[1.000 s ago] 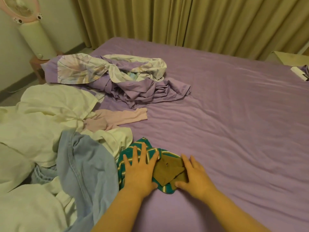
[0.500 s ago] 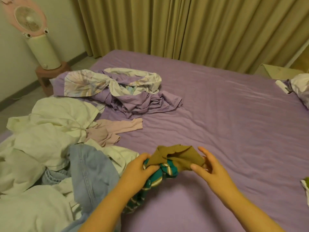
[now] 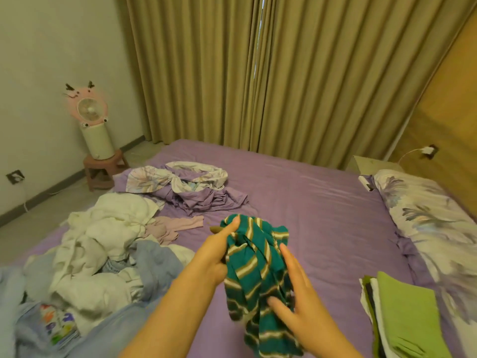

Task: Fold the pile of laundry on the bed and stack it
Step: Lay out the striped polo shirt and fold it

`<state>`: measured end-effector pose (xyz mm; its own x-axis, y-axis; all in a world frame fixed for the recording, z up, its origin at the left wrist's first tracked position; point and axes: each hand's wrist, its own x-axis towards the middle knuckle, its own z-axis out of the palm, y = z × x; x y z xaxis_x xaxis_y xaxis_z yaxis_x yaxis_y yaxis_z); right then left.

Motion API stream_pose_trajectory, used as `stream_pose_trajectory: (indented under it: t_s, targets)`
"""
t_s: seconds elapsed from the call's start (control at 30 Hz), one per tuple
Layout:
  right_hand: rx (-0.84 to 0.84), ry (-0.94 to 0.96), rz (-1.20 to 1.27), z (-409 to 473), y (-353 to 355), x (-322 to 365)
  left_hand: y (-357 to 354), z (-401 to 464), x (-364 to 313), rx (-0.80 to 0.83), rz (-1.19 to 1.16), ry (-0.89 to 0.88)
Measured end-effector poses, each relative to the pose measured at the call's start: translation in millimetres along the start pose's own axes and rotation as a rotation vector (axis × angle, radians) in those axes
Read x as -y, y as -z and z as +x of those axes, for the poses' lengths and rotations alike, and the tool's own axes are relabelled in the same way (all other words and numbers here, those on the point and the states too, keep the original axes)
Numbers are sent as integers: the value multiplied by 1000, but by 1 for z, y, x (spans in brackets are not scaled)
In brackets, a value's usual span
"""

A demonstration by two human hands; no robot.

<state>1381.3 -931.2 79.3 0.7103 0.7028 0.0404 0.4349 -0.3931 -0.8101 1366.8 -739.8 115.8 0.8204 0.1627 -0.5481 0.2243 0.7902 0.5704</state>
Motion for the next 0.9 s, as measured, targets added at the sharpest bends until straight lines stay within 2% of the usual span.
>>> stream_pose_trajectory:
  t_s: [0.13,0.2,0.27,0.37,0.47,0.57,0.63,0.7,0.77,0.87,0.9]
  targets:
    - [-163,-95,120,-40,31,22,-27,-62,33,98,-61,-51]
    - [-231,-152,176,-52,49,34,-34,-84,53,88,-9,-136]
    - [-254,-143,180,-60,64,48,-35,-105,72,27,177,-270]
    - [-279,-152,209,-72,80,70,-29,-135,97,127,532,-464]
    - [-212,-234,516,-86,87,90,-30,-158,114,249,1030,-746]
    - [-128,-219,691,-101,89,110,-39,-170,118,195,1377,-951]
    - [-114,-166,694,-112,91,119,-45,-179,106,101,1373,-1131]
    - [-98,-129,543,-126,95,129,-47,-188,85,71,1205,-1180]
    - [-22,-98,429,-142,98,140,-50,-200,63,81,1069,-1042]
    - [147,-49,475,-161,93,154,-53,-213,44,136,990,-863]
    - [154,-31,515,-164,90,158,-53,-217,40,165,963,-817]
